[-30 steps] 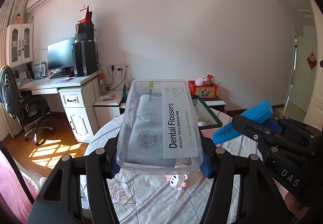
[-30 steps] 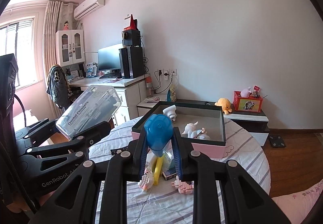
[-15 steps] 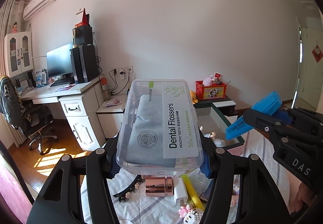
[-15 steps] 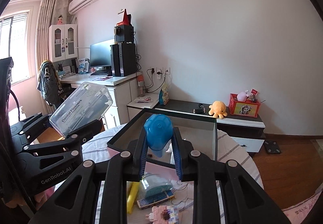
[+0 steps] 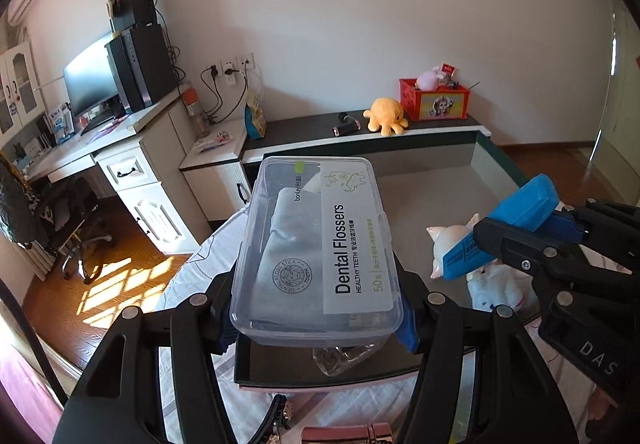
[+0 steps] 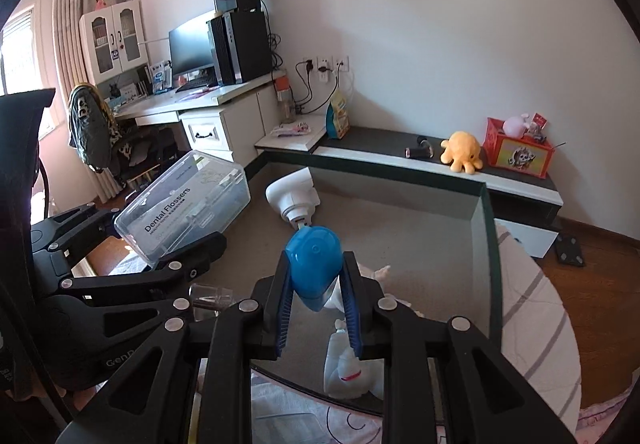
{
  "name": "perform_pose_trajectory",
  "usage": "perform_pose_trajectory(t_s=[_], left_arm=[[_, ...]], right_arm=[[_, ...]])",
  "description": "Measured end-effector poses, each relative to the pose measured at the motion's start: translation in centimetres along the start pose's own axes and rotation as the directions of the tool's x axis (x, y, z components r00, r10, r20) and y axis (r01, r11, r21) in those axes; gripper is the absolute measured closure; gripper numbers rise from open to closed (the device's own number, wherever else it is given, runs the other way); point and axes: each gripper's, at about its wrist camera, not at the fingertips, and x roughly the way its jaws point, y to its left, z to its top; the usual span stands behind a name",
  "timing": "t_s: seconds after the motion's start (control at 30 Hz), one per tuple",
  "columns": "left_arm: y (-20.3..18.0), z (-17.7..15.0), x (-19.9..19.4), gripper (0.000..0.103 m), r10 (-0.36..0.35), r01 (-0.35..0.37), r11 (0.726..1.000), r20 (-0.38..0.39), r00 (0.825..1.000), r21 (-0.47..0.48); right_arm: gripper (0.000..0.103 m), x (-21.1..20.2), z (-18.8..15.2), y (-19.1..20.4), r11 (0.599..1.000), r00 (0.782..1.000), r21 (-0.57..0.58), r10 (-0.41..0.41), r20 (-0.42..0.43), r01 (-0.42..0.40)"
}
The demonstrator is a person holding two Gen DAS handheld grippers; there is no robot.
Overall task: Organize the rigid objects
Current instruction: 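Lower the flossers case into the box and open the left gripper while the right releases the highlighter, then withdraw both grippers from the box back over the bed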
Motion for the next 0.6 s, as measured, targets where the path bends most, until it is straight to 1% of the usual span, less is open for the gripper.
perform_pose_trajectory(t_s=[0.1,0.23,0.27,0.3,0.33,0.4,0.43,0.47,0.5,0.57,0.6], left_arm=[[-0.1,-0.2,1.6,0.042,0.014,-0.013,1.000,-0.031,0.999,0.010],[-0.1,-0.6,2.8,0.041,0.034,-0.034,0.999,-0.073,0.997,0.007],[-0.1,-0.7,2.6,0.039,0.035,-0.034,0.999,-0.078,0.996,0.006],[-0.1,-0.9,2.2,0.031,0.031,-0.031,1.000,-0.073,0.997,0.000],[0.2,-0.9,1.5,0.028,0.033,-0.034,0.999,-0.057,0.998,-0.008],[0.5,-0.9,-0.3,0.016,0.051,-0.051,0.999,-0.012,0.999,-0.019],[0.8,-0.9,-1.4,0.015,0.054,-0.054,0.998,0.009,0.998,-0.026],[1.1,-1.0,-2.5,0.013,0.055,-0.054,0.998,0.026,0.998,-0.037],[1.5,-1.1,-3.9,0.010,0.051,-0.049,0.997,0.049,0.997,-0.054],[2.1,-1.6,-6.7,0.005,0.038,-0.030,0.996,0.098,0.994,-0.086],[2.3,-2.0,-8.3,0.003,0.038,-0.026,0.995,0.129,0.991,-0.094]], right_arm=[[0.079,1.5,-0.5,-0.1,1.000,0.999,0.004,0.001,-0.042,-0.001],[0.079,1.9,-1.0,-0.5,0.999,0.998,0.032,-0.020,-0.060,0.022],[0.074,1.6,-1.2,-0.7,0.999,0.998,0.042,-0.024,-0.058,0.027],[0.061,1.3,-1.2,-0.8,0.998,0.998,0.052,-0.032,-0.058,0.035],[0.057,0.7,-1.3,-0.9,0.997,0.998,0.058,-0.041,-0.055,0.045],[0.047,-0.7,-1.3,-1.0,0.996,0.998,0.072,-0.055,-0.026,0.057],[0.042,-1.6,-1.3,-0.9,0.995,0.998,0.083,-0.063,-0.010,0.063],[0.029,-2.7,-1.4,-0.7,0.993,0.997,0.094,-0.077,0.001,0.077],[0.022,-3.7,-1.5,-0.4,0.992,0.996,0.097,-0.086,0.017,0.084],[0.022,-6.5,-1.8,0.5,0.992,0.994,0.098,-0.083,0.068,0.076],[0.020,-7.7,-1.8,0.9,0.992,0.992,0.093,-0.091,0.090,0.082]])
